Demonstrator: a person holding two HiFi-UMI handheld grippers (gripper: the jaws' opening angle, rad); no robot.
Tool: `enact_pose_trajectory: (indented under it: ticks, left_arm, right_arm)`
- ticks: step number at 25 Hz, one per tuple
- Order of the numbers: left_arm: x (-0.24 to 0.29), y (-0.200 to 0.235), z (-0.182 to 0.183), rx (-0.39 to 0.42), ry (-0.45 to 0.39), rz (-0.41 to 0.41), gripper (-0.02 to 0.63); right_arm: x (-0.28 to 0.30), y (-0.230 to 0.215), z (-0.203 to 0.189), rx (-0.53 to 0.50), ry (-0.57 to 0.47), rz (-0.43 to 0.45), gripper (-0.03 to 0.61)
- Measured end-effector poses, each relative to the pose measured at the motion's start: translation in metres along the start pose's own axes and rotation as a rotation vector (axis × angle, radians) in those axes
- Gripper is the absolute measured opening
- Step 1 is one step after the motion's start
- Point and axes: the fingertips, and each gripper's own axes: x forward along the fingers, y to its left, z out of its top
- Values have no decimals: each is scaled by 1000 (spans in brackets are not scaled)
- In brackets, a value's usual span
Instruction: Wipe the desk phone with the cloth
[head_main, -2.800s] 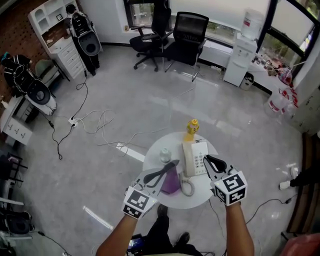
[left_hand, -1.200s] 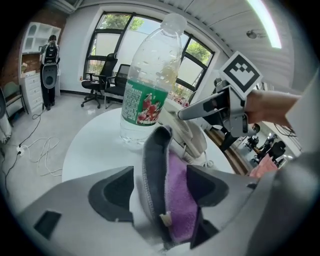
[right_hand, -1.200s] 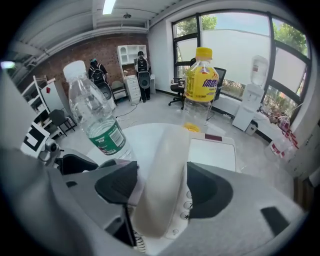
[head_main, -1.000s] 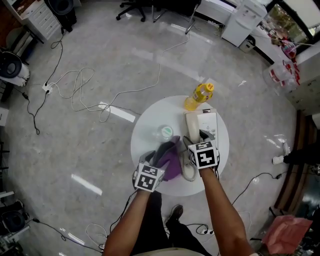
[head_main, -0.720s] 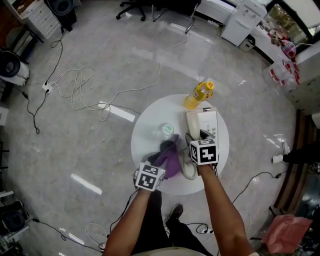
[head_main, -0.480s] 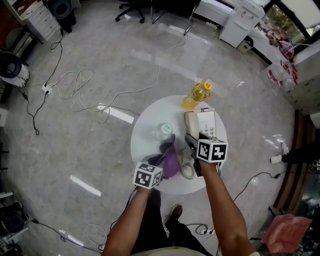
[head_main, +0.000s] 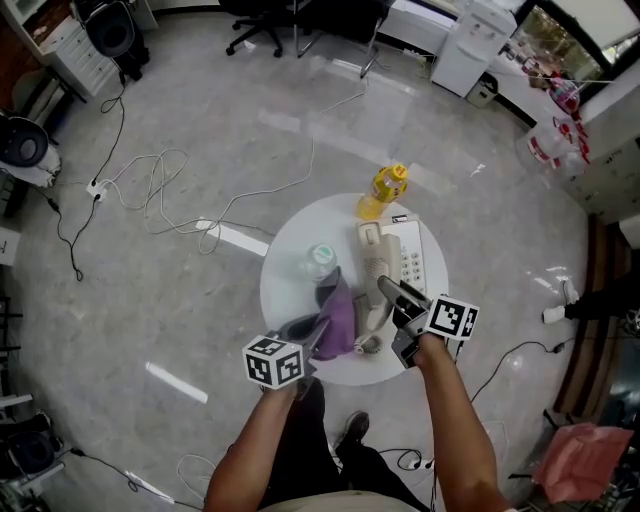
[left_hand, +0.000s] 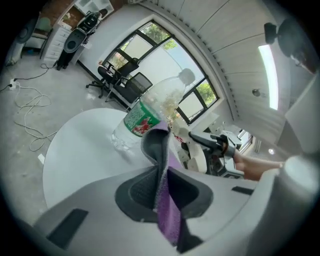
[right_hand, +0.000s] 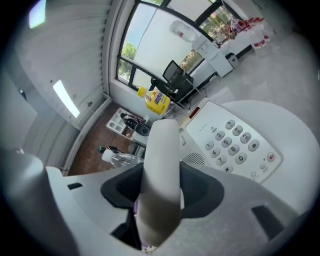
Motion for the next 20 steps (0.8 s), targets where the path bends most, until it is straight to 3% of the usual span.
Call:
enact_pose_trajectory:
  ticks: [6,10,15,20]
  left_arm:
    - [-18,-63,35,-19,-123,-117,43]
    - [-25,-106,62,-22,-195,-178,43]
    - [-22,-146,82,-4,-235,-211,43]
    - [-22,-198,65,-3,-174,-364,43]
  right_arm:
    - [-42,43,-19,147,-7,219,204]
    - [-67,80,-38,150,31,333,204]
    - [-96,107,-63,109,82,356,204]
    - [-118,103,-47,77,8,309,204]
